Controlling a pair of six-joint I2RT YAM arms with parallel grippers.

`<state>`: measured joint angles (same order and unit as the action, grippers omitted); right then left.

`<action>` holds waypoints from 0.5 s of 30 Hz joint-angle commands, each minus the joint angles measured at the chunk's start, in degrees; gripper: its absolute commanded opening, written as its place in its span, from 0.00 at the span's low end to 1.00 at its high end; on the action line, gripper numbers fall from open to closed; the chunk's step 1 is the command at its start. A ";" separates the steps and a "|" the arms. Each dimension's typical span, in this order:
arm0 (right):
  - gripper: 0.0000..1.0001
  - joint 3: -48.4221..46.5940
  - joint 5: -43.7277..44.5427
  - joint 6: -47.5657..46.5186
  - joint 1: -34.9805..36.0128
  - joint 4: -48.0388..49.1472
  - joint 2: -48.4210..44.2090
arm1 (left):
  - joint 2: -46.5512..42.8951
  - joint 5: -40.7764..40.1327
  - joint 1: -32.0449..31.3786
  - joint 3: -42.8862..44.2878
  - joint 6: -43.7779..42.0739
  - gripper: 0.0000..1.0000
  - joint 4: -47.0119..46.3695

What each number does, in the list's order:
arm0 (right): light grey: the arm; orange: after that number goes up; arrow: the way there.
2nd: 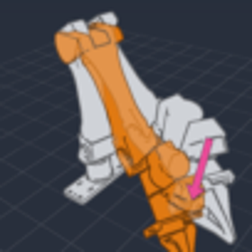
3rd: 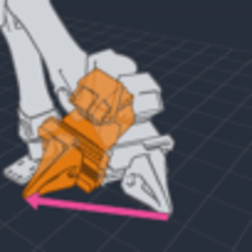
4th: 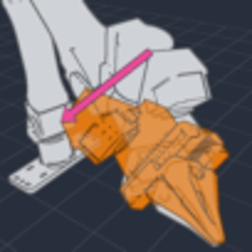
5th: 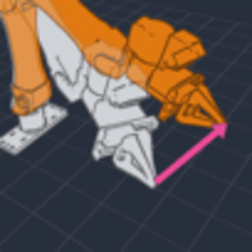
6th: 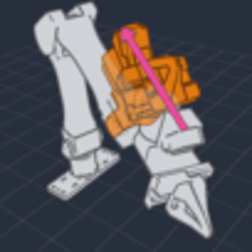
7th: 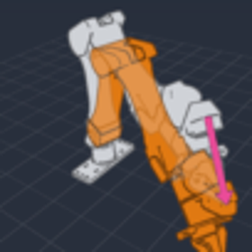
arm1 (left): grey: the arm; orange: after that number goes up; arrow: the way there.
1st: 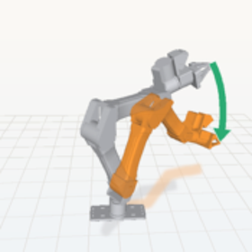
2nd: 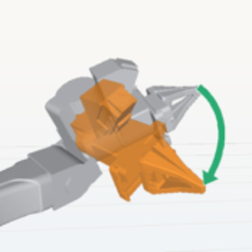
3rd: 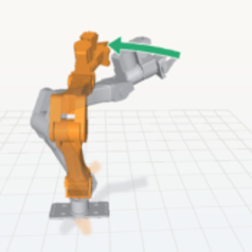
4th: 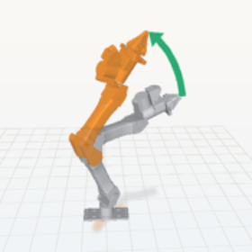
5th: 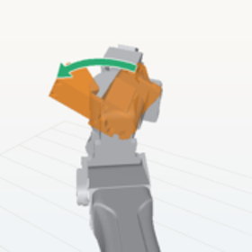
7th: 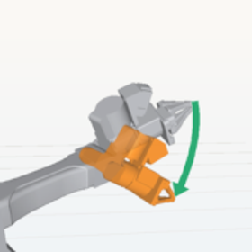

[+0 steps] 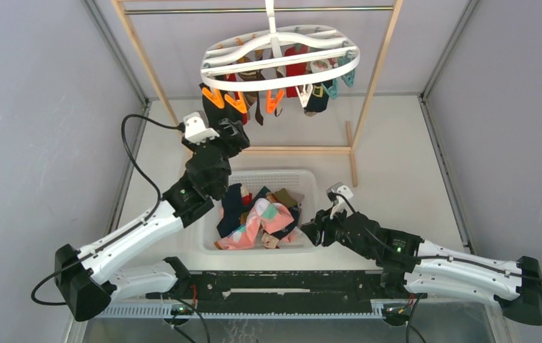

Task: Remove the socks clipped to the hanger
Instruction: Adjust the sock on the hanger.

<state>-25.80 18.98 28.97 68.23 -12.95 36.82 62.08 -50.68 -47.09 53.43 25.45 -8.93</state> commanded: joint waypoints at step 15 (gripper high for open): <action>0.50 0.86 -0.12 0.91 0.24 2.96 0.01 | -2.31 9.73 11.50 3.30 -1.15 0.84 2.79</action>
<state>-25.47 18.96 29.12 68.23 -12.53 37.54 61.41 -45.65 -36.40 53.54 24.38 -7.92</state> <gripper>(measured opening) 0.506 0.842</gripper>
